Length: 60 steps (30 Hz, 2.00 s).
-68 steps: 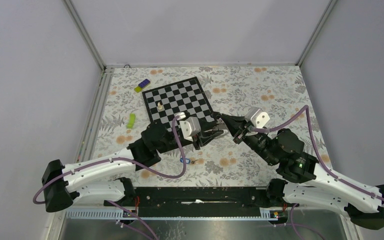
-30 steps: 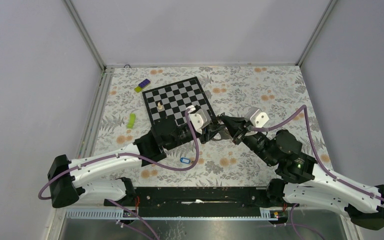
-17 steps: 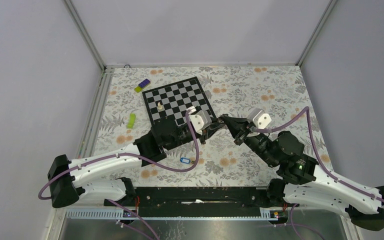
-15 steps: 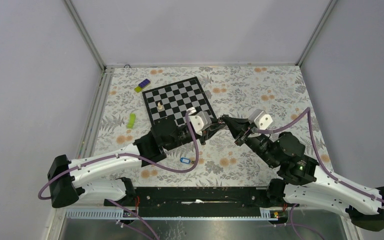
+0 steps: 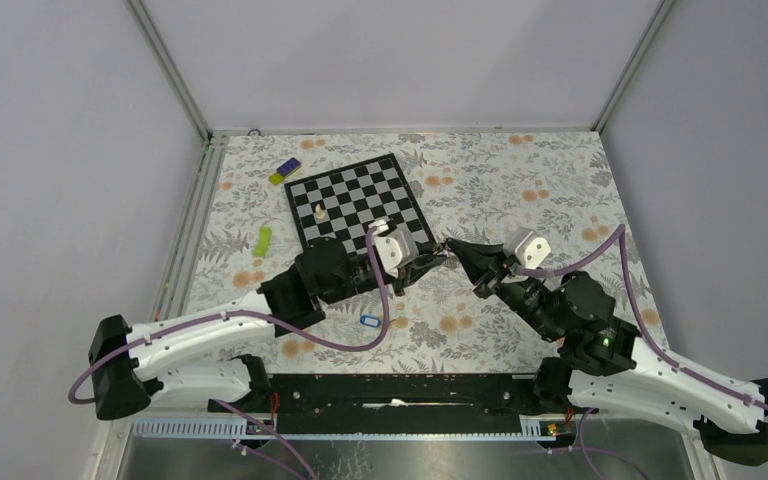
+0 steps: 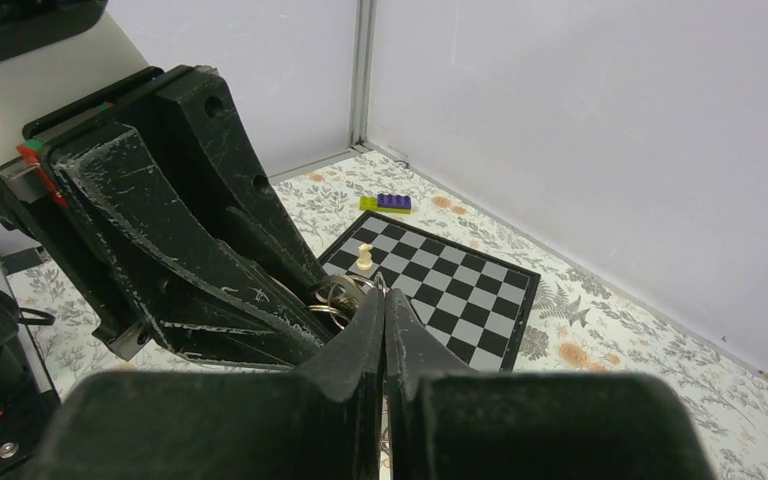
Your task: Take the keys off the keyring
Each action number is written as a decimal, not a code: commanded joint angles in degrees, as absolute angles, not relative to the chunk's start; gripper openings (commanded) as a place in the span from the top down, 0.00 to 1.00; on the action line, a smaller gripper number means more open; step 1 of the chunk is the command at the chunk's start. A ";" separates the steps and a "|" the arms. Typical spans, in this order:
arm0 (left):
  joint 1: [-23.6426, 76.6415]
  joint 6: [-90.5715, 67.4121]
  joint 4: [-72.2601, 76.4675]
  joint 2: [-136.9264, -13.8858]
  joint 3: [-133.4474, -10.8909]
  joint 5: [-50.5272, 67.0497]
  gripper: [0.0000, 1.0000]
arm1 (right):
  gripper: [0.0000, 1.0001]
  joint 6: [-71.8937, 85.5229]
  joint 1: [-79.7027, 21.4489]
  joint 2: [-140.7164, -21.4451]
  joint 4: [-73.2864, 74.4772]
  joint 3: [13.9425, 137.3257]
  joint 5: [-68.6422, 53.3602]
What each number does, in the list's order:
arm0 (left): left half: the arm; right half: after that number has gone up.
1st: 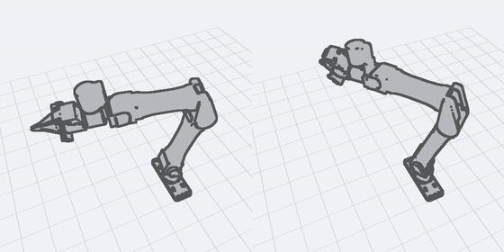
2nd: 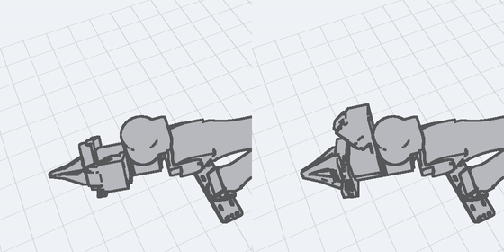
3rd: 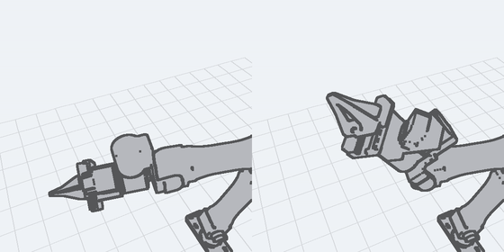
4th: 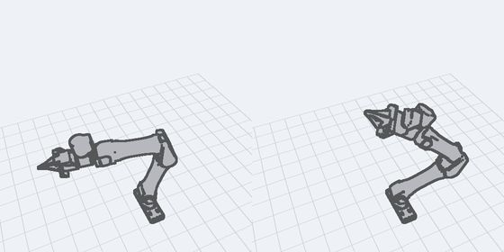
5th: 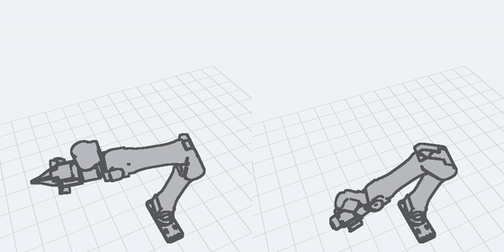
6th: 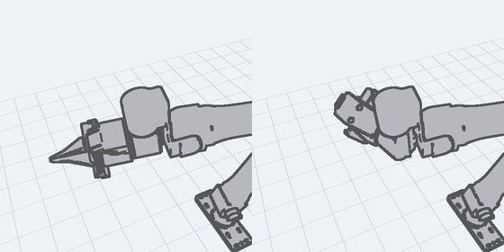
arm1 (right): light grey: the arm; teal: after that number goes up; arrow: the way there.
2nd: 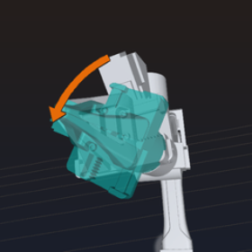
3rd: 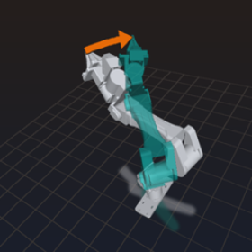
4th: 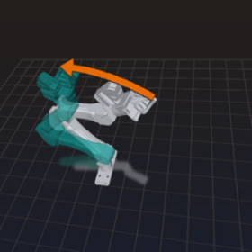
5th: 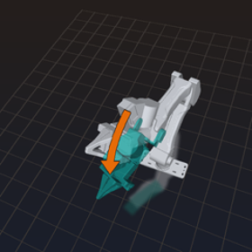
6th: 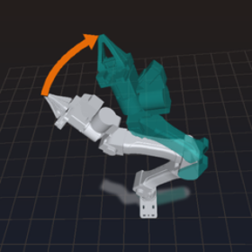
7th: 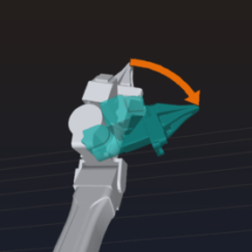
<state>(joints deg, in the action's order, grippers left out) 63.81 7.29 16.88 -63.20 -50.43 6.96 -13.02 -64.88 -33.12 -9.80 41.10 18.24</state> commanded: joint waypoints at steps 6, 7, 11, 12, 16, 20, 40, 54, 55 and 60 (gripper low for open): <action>63.72 4.57 21.17 -60.41 -46.96 8.56 0.84 | 1.00 -14.58 -64.51 -31.76 -14.68 43.60 20.76; 63.72 4.02 22.24 -60.39 -46.09 8.56 0.84 | 1.00 -14.65 -64.56 -31.90 -14.33 43.91 20.56; 63.72 2.51 25.61 -59.82 -43.12 8.48 0.79 | 1.00 -14.94 -64.51 -32.45 -12.21 45.42 19.69; 63.72 2.07 26.51 -59.73 -42.52 8.38 0.77 | 1.00 -14.94 -64.53 -32.55 -11.73 45.67 19.35; 63.72 0.65 28.80 -59.34 -40.62 8.10 0.73 | 1.00 -14.85 -64.51 -33.23 -11.08 46.01 18.45; 63.74 0.61 29.09 -59.45 -40.52 8.04 0.74 | 1.00 -14.69 -64.56 -34.11 -10.81 46.36 17.89; 63.72 3.22 24.16 -58.12 -43.27 9.64 1.00 | 1.00 -13.36 -64.53 -32.98 -11.33 43.87 21.37; 63.66 2.20 -29.79 -68.97 -73.70 10.50 1.00 | 1.00 -5.52 -64.51 -25.07 -13.28 31.89 24.39; 63.64 1.11 -33.60 -70.73 -75.89 10.85 1.00 | 1.00 -4.39 -64.51 -24.26 -13.80 30.42 24.09; 63.72 -3.59 -45.84 -75.22 -81.14 13.86 1.00 | 1.00 0.36 -64.51 -19.53 -15.70 23.84 23.17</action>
<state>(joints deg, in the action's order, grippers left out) 63.79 1.08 -30.68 -73.34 -77.54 10.61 -5.19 -64.75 -22.44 -11.14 26.76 23.00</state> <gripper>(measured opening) 0.013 0.021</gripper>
